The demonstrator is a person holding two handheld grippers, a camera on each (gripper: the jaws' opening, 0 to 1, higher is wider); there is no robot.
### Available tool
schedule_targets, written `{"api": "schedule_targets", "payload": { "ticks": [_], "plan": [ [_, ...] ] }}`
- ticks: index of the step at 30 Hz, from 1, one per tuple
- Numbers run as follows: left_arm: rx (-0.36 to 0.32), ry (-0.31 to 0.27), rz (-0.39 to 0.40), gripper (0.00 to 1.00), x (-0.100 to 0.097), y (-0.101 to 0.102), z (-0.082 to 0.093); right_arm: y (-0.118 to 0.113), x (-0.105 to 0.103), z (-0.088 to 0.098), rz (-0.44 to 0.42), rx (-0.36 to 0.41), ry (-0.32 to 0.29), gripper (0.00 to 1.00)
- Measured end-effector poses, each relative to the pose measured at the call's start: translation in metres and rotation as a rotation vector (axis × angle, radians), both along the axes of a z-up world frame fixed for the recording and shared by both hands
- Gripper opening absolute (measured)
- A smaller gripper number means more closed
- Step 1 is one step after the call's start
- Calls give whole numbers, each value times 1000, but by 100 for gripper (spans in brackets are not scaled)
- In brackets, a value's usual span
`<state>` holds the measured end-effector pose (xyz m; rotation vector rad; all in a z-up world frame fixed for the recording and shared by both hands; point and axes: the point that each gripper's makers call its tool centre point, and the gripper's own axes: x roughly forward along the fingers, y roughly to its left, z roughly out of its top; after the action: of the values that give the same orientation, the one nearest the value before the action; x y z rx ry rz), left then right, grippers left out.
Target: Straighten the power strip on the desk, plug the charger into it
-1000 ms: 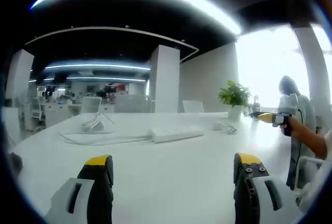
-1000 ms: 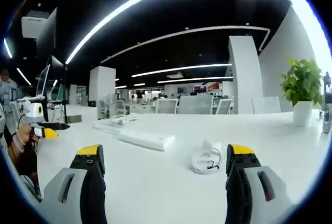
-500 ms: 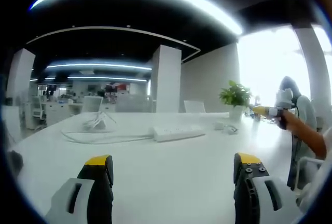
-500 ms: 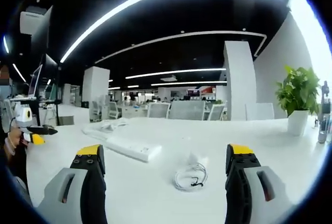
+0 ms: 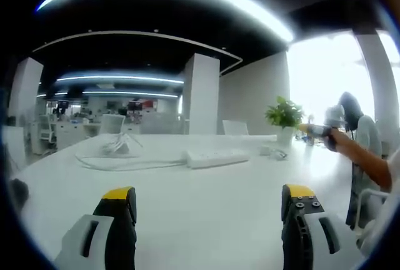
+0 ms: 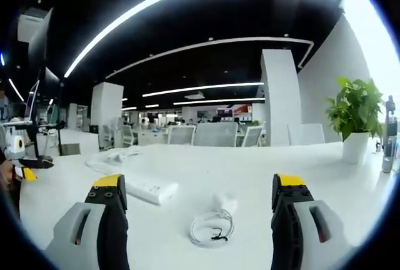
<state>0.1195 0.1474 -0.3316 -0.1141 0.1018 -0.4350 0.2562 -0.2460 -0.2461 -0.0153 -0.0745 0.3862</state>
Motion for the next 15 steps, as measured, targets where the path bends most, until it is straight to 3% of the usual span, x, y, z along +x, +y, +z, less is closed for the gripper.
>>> {"api": "schedule_targets", "payload": {
  "ticks": [15],
  "plan": [
    [1,2,1,99,1,0,0,-17,43,14,-49,13,-26,96]
  ]
}}
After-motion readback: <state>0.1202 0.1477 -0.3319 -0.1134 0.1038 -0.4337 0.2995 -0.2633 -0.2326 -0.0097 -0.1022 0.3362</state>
